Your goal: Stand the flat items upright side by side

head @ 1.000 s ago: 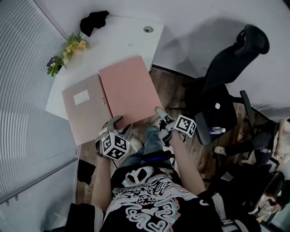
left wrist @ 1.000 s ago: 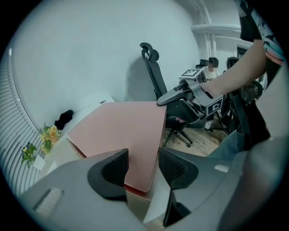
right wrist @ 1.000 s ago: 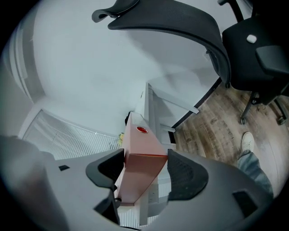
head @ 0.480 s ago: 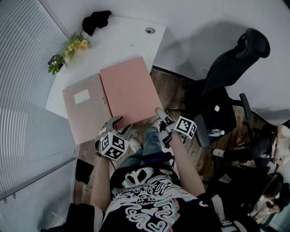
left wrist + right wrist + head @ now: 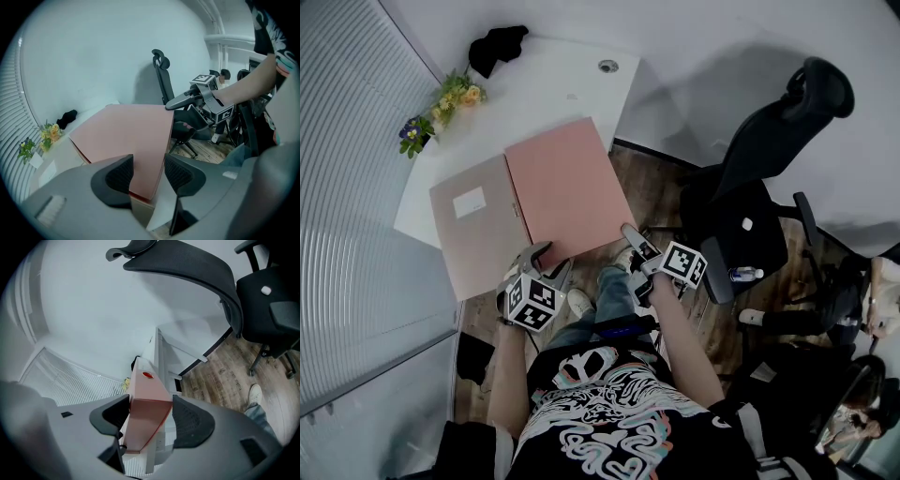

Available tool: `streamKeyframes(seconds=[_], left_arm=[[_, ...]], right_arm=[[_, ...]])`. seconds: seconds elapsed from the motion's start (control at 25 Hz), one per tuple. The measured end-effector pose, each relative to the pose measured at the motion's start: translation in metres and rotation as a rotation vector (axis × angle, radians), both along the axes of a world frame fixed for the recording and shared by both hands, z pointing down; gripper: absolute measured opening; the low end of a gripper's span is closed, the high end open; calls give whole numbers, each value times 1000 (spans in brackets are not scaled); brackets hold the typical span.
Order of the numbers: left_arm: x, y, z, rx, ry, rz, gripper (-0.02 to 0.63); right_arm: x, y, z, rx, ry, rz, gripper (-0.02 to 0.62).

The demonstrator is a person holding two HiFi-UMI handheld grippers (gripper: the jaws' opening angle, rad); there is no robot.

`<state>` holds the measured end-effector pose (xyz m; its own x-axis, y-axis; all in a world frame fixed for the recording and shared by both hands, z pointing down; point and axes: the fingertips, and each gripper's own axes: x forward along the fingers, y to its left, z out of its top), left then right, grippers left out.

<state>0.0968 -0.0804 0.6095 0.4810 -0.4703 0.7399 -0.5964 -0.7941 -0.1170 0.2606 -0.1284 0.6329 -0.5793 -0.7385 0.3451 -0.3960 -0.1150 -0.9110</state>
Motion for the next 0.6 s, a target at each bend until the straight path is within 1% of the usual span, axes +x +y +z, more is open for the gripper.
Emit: streamKeyframes(seconds=[0.24, 0.6], left_arm=[[-1, 1, -2, -4, 31, -8, 207], [7, -3, -7, -22, 109, -35, 207]], right_arm=[[0, 0, -11, 25, 43, -7, 284], [6, -8, -43, 100, 160, -11, 281]])
